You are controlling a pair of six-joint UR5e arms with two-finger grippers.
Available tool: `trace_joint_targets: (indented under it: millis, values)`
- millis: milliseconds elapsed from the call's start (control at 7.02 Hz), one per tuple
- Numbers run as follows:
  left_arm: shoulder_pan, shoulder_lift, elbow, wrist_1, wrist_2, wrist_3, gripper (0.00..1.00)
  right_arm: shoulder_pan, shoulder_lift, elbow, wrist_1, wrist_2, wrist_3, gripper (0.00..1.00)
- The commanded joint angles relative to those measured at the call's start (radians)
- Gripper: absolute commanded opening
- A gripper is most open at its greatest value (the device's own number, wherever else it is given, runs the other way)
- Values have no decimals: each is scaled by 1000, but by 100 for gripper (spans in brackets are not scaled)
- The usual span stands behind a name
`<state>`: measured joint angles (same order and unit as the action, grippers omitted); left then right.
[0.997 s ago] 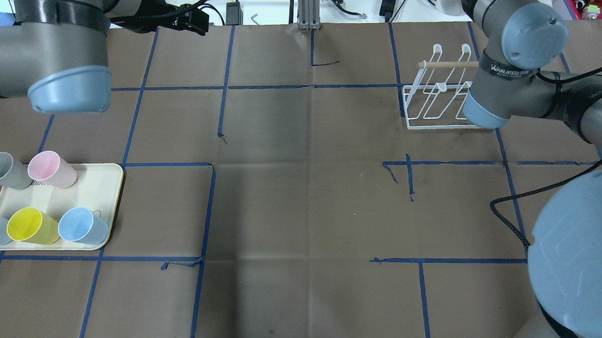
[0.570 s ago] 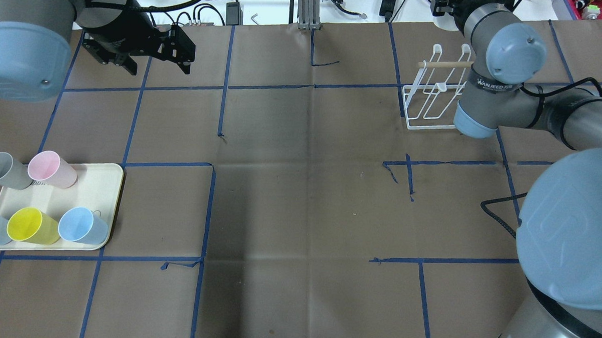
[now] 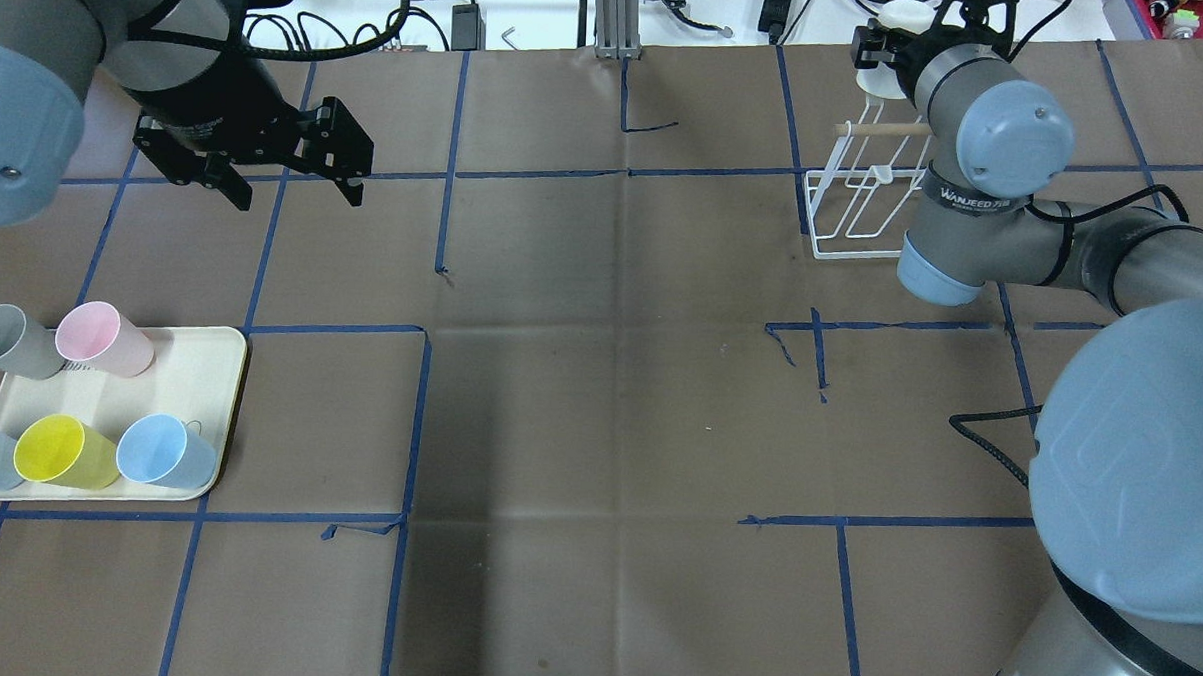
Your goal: Transfer IKEA cup to right arm and place on rack
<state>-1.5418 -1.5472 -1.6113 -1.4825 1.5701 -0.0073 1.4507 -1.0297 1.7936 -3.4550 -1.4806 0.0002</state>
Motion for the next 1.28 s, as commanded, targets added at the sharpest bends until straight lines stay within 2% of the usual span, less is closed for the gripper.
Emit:
trace_joint_targets:
  millis: [0,142,285,427,570,855,1140]
  values:
    - [57,2,-19,-28,60,15,99,5,0,30,-1,-12,0,24]
    - [125,9,-44,-27,68,18,99,5,2,35,2,-12,1,24]
    - [208,28,-76,-28,67,100,99,5,3,47,2,-12,1,27]
    - [292,51,-125,-21,62,192,99,5,3,50,4,-12,20,78]
    - [360,82,-183,-10,61,267,99,5,2,47,7,-9,73,99]
    - [454,107,-257,25,61,392,99,5,0,44,7,-4,70,100]
    - [497,108,-304,31,54,478,99,5,-9,24,5,0,75,100]
